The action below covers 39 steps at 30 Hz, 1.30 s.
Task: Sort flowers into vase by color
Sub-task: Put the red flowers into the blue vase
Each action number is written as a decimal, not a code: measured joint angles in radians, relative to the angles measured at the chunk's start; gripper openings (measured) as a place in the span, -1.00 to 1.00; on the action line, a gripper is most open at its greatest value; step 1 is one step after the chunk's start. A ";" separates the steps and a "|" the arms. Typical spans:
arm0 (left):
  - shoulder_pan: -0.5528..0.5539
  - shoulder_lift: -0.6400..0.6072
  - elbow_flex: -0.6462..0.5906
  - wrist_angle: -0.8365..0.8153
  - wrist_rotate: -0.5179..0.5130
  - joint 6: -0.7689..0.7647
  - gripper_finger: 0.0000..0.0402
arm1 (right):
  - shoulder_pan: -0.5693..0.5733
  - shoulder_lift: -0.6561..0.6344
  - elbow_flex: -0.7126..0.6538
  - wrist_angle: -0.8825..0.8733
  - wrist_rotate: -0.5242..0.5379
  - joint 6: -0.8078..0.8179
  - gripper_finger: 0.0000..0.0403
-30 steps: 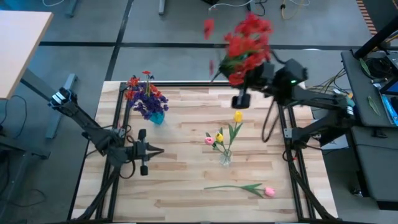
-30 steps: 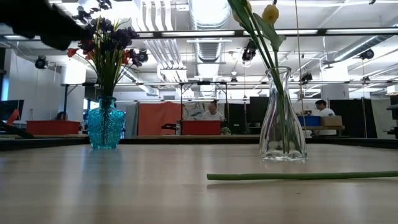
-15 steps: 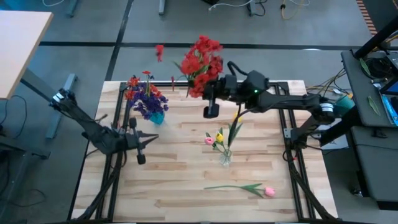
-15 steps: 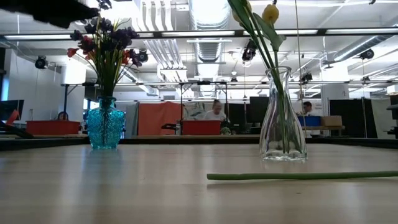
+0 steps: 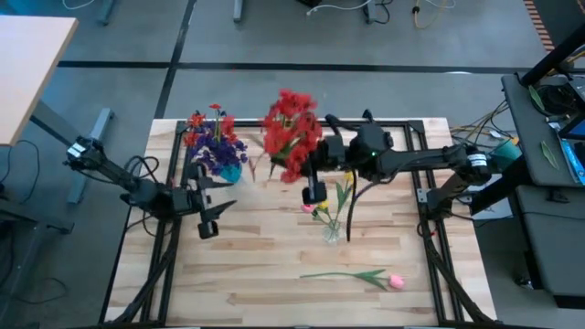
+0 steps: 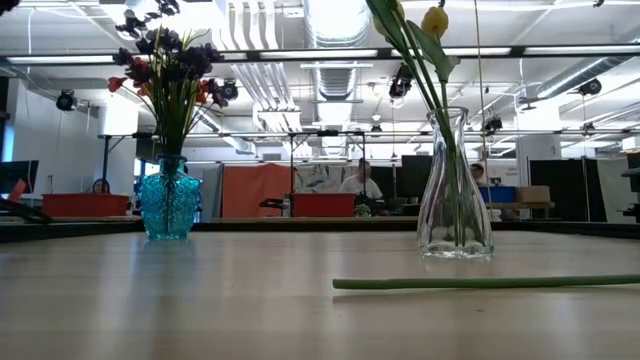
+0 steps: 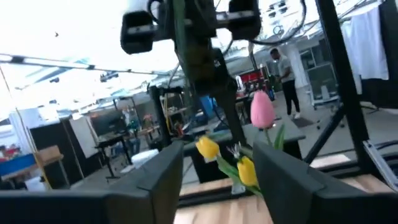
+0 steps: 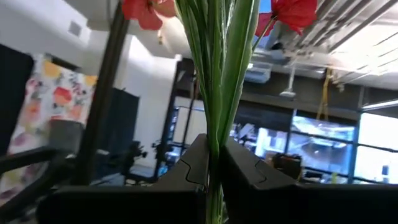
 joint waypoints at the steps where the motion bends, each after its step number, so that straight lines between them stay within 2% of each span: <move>1: 0.020 0.023 0.019 0.002 0.020 0.001 -0.08 | 0.009 0.000 0.000 -0.005 0.000 0.000 -0.91; 9: 0.142 0.220 0.169 0.011 0.111 0.012 0.00 | 0.077 0.025 0.000 -0.025 0.001 -0.022 -0.91; 12: 0.149 0.276 0.198 0.001 0.177 0.011 0.00 | 0.089 0.036 0.000 -0.026 0.003 -0.047 -0.91; 18: 0.149 0.341 0.242 -0.001 0.178 0.018 -0.01 | 0.088 0.053 0.000 -0.021 0.011 -0.082 -0.91; 22: 0.149 0.359 0.255 -0.005 0.169 0.035 -0.21 | 0.088 0.054 0.000 -0.023 0.010 -0.098 -0.91; 28: 0.153 0.361 0.253 -0.005 0.134 0.046 -0.90 | 0.091 0.054 0.000 -0.023 0.009 -0.109 -0.91; 34: 0.152 0.356 0.248 -0.006 0.068 0.071 -0.97 | 0.090 0.054 -0.002 -0.047 0.009 -0.130 -0.90; 39: 0.152 0.355 0.247 -0.031 0.058 0.073 -0.99 | 0.091 0.046 0.007 -0.120 0.085 -0.118 -0.70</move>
